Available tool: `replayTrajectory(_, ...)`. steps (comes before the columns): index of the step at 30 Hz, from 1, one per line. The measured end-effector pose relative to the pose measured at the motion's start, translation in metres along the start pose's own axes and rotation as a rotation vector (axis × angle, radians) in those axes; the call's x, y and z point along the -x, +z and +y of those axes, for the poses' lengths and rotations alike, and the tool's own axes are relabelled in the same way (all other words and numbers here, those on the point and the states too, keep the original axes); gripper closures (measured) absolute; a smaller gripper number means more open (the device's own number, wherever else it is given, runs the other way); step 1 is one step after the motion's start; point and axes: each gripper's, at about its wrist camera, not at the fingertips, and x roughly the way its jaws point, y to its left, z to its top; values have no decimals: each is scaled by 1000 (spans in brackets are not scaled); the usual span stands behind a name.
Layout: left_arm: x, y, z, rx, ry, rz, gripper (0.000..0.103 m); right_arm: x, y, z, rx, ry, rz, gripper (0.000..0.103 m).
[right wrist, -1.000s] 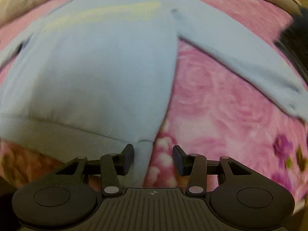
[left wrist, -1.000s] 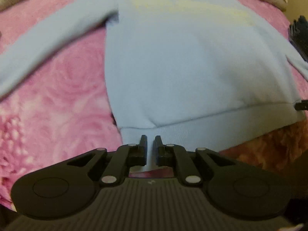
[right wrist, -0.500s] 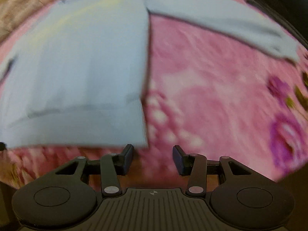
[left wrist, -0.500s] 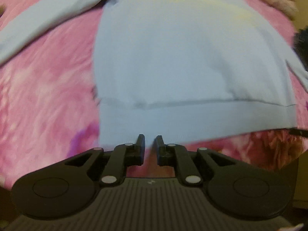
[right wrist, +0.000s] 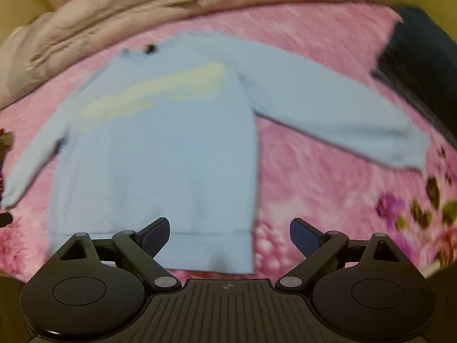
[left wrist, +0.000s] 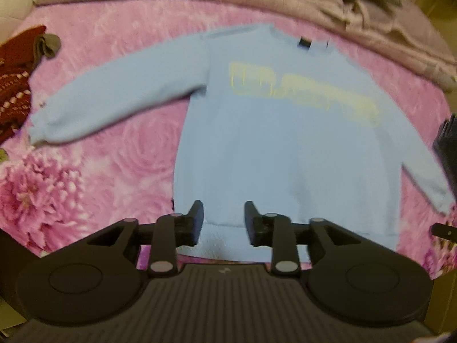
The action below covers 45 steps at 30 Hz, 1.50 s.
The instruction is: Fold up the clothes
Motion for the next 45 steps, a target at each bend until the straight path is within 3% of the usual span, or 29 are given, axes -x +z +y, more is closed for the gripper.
replayTrajectory(3,22,-1,7,23,12,-14,74,19,9,18,33,38,-10,8)
replayTrajectory(10,53,0,32,56,74,-10,73,36,6,39,45,-23,-1,8)
replayTrajectory(13,68,7,44,50,63,-33,71,44,7,46,-1,-26,-28,8)
replayTrajectory(21,97,49,51,-57,28,-119,68,85,7,80,-117,-51,-153,8)
replayTrajectory(27,110,65,47,-127,-13,-167,66,103,1,100,-123,-58,-210,8)
replayTrajectory(38,131,69,52,-95,3,-211,66,122,5,105,-96,-70,-268,8)
replayTrajectory(45,146,59,30,-72,13,-242,62,136,2,94,-35,-100,-274,8)
